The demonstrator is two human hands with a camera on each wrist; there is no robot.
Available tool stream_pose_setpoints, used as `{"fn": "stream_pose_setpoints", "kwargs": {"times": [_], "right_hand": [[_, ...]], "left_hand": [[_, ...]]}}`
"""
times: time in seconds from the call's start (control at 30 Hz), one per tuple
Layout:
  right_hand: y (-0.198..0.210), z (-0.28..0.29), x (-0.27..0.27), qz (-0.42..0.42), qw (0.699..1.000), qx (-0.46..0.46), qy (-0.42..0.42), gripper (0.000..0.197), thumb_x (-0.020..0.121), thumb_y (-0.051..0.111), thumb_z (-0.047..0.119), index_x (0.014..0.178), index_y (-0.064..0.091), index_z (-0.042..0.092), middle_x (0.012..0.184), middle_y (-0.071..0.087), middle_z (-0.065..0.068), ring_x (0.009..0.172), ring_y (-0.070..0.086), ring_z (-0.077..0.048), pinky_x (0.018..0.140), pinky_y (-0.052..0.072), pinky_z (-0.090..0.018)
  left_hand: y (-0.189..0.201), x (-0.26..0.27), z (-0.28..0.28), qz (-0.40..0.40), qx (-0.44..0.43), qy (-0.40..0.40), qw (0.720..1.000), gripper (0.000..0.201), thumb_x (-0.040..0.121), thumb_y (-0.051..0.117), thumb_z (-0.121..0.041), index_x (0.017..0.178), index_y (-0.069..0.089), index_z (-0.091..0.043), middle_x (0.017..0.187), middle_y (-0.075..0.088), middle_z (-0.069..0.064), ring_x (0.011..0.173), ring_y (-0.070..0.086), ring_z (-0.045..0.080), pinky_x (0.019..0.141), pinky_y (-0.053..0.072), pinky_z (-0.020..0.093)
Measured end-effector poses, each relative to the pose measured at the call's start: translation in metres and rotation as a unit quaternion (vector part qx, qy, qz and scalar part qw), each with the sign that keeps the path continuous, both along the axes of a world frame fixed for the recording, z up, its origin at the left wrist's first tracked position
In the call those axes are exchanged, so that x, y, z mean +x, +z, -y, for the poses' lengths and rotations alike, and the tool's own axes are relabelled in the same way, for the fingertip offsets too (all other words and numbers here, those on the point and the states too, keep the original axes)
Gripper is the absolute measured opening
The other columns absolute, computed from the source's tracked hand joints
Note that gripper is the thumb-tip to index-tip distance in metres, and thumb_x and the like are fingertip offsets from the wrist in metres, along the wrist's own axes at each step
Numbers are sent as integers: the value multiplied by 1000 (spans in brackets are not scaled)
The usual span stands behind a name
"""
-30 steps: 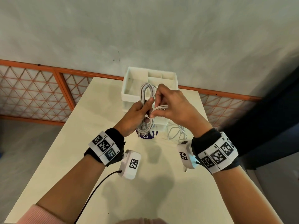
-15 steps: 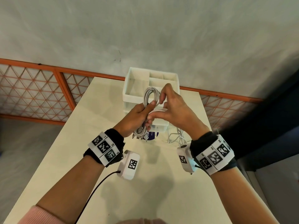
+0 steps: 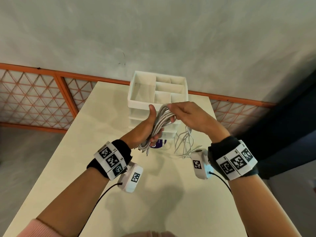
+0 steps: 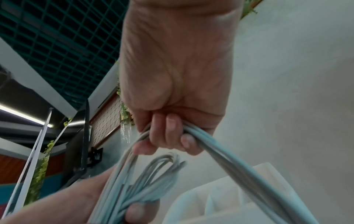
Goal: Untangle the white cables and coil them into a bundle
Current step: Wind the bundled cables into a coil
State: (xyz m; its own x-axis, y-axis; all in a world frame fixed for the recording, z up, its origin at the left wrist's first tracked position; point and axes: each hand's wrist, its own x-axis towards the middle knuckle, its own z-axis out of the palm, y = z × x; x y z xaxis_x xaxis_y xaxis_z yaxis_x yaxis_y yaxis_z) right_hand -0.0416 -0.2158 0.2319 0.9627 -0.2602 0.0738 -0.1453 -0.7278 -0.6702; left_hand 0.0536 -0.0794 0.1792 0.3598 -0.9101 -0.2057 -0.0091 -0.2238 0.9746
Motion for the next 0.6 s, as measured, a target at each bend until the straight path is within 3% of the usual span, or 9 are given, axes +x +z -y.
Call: {"fn": "stream_pose_setpoints", "kwargs": {"times": [0.07,0.13,0.2,0.27,0.3,0.43,0.5,0.6], "right_hand": [[2,1,5,47,999,-9,-10,36,97,51,27,62,52,20,53,52,13,54,48,-2,63,37,-18],[4,4,8,82,996,33,-31,22,91,61,24,74,49,16,54,48,8,52,44,-5,59,36,-21],[4,6,8,96,991,76,-56,24,87,65,23,89,41,18,58,48,-7,53,45,-15,53,36,-21],[5,9,10,92,991,44,-85,30,83,66,22,93,38,21,66,53,-3,59,53,-13,55,40,-18],[6,8,10,89,991,13,-95,29,81,66,23,93,40,21,68,55,2,65,57,-11,59,44,-20],[2,11,12,67,984,-104,-127,22,77,64,34,86,47,23,70,60,9,80,64,-14,75,49,-34],[-3,18,13,51,983,-117,-130,24,79,61,45,73,49,25,64,60,9,72,62,-12,72,49,-35],[-12,29,5,26,993,68,-93,48,91,46,56,60,43,19,51,40,12,50,41,-7,59,38,-23]], "left_hand": [[2,-7,2,8,16,-1,1000,84,84,-11,-67,62,45,-9,41,38,-3,40,30,12,49,33,25],[3,-11,2,13,10,-15,1000,79,82,-2,-72,63,45,-12,44,36,-3,42,29,12,49,31,25],[3,-12,1,33,-11,-29,999,70,83,25,-72,73,50,-7,47,34,-2,42,28,12,48,30,25],[2,-10,0,84,-12,-27,996,57,88,49,-55,84,55,1,48,33,1,42,28,15,45,30,23],[1,-9,1,108,-4,-25,994,50,91,51,-49,85,58,1,48,33,2,41,29,16,44,31,21],[-3,-7,0,122,4,-36,992,41,98,42,-39,72,53,-10,42,35,-2,36,32,14,43,33,21],[-4,-5,-2,110,0,-30,993,43,100,38,-38,68,50,-11,40,35,-2,35,31,14,41,33,20],[-2,2,-8,102,-23,-1,995,44,100,38,-39,70,50,-10,44,34,-1,39,30,15,43,34,21]]}}
